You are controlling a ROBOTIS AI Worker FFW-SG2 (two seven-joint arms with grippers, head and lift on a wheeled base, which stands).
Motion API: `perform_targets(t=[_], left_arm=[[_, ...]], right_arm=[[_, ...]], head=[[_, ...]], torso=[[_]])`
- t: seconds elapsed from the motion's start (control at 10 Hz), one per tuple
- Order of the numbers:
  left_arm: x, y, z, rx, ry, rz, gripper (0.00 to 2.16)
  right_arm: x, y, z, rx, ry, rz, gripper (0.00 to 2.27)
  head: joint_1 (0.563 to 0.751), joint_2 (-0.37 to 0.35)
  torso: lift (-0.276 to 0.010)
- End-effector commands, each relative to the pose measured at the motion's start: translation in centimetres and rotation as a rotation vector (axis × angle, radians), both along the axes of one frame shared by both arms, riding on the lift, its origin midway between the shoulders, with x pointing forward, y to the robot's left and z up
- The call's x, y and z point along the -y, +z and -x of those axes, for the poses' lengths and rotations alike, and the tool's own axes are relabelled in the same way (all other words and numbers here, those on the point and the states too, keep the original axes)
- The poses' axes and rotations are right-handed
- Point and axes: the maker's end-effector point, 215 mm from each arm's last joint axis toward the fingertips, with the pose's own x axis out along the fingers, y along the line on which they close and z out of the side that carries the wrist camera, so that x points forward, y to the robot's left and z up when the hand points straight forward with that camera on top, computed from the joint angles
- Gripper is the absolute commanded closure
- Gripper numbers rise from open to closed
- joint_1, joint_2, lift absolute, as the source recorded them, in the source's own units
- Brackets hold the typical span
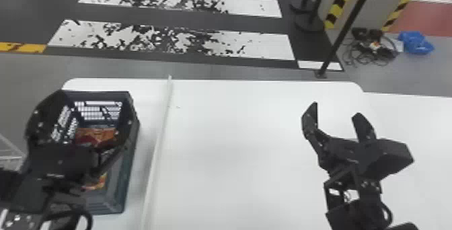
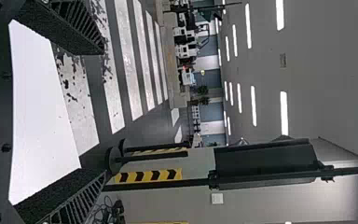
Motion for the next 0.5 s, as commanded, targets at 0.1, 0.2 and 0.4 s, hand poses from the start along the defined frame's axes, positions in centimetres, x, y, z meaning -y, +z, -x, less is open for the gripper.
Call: perform_targets(t=[0.1,0.2,0.4], left_arm=[[0.0,0.0,0.0,0.0,0.0,0.0,0.0],[0.0,0.0,0.0,0.0,0.0,0.0,0.0],[0.0,0.0,0.0,0.0,0.0,0.0,0.0]], right_arm=[[0.0,0.0,0.0,0.0,0.0,0.0,0.0],[0.0,0.0,0.0,0.0,0.0,0.0,0.0],[0.0,0.0,0.0,0.0,0.0,0.0,0.0]], head=[[0.695,-0.096],[0.695,-0.096],[0.695,-0.096]], torso=[[-0.029],[-0.029],[-0.029]])
